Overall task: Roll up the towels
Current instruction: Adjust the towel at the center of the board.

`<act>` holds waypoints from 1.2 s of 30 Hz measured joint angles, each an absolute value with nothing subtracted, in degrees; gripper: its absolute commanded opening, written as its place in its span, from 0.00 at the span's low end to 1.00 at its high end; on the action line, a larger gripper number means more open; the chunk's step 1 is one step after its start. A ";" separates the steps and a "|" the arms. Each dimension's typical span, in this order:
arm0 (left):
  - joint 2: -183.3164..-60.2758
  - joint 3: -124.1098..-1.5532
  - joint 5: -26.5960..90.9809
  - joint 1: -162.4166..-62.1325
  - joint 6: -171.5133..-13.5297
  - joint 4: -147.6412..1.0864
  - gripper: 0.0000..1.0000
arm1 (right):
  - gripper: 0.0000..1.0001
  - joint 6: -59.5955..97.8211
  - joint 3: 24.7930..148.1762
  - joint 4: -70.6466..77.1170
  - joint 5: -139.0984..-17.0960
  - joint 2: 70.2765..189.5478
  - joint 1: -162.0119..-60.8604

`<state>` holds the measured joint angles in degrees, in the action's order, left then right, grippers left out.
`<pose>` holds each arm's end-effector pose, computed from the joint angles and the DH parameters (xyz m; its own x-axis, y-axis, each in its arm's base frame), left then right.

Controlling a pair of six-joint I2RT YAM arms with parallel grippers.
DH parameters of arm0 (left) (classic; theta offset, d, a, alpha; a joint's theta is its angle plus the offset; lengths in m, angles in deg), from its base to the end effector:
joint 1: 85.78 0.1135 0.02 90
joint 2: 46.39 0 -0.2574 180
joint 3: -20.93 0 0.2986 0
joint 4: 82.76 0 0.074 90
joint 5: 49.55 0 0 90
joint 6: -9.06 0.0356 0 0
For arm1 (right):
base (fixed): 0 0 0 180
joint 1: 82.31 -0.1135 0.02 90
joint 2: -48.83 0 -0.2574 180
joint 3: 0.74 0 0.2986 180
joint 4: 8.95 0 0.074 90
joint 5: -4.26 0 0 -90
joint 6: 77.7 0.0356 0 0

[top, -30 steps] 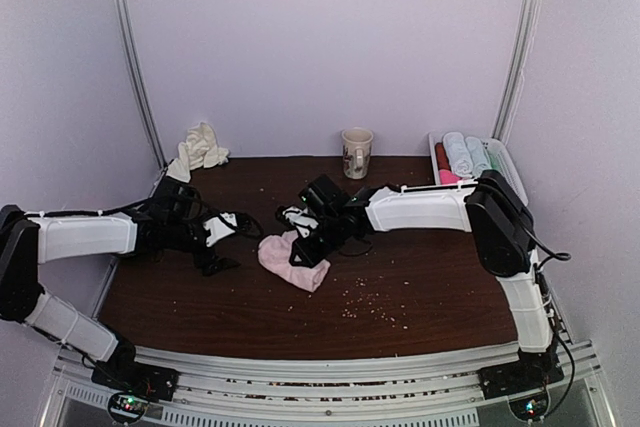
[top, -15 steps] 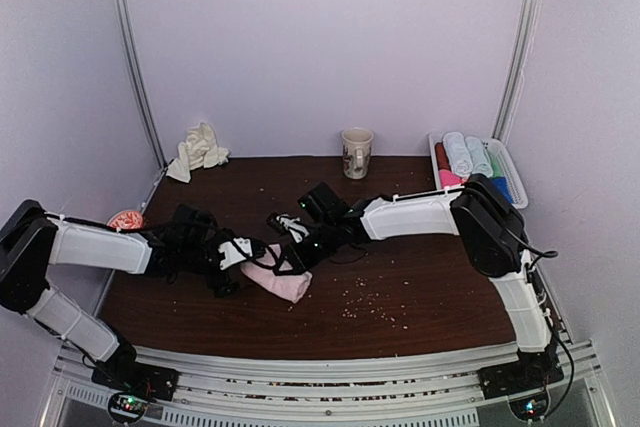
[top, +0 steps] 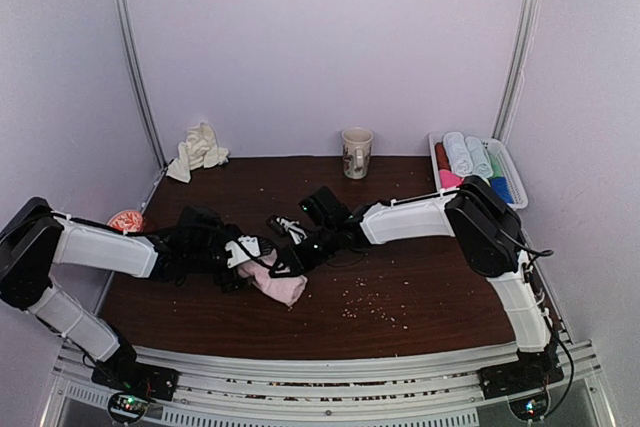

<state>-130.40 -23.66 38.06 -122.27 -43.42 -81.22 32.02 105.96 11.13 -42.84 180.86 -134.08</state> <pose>0.2456 -0.1835 0.1081 -0.0407 0.7870 -0.6156 0.8123 0.3848 0.4382 0.3105 0.4333 0.1057 -0.7088 -0.5003 -0.4973 -0.6714 0.2621 0.6932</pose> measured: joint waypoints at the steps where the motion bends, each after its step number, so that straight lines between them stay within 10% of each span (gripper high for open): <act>1: -130.20 -23.66 37.86 -122.27 -43.40 -81.44 0.97 | 0.04 32.29 105.76 10.69 -42.43 180.86 -134.03; 23: -117.17 -25.08 18.50 -121.72 -37.96 -77.81 0.92 | 0.04 35.06 103.08 4.42 -37.77 181.93 -132.72; 36: -133.11 -31.94 24.86 -121.35 -39.93 -78.42 0.88 | 0.06 35.46 102.35 3.46 -36.96 181.80 -132.42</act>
<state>-133.11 -31.94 24.86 -121.35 -39.93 -78.42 35.46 102.35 3.46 -36.96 181.80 -132.42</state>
